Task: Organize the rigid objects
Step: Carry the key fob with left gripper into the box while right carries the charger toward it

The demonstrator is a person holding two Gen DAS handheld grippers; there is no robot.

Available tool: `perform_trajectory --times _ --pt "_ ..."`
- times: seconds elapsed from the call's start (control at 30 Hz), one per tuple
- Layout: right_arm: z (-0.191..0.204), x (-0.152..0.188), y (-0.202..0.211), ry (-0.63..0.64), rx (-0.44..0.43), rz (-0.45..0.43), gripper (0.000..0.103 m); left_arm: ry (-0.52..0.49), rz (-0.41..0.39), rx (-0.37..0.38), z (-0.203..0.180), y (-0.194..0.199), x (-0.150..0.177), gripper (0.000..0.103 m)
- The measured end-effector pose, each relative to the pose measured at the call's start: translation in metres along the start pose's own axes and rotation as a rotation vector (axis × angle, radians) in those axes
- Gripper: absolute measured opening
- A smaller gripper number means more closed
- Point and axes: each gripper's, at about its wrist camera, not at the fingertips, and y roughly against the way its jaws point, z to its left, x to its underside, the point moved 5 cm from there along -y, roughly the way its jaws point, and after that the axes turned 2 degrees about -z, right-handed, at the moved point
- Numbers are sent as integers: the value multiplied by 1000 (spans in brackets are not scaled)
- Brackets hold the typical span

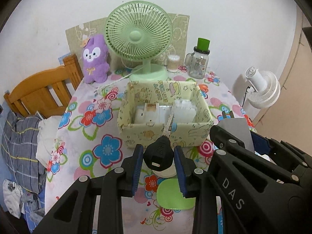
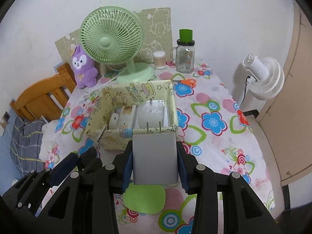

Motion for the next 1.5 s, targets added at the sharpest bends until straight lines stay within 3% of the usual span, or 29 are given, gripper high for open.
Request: perform_trajectory --times 0.73,1.5 --pt "-2 -35 1 -29 -16 -38 45 -10 -39 -10 -2 0 -36 32" --pt "3 -71 -51 -19 -19 -13 45 -2 -19 -30 5 -47 -68 32"
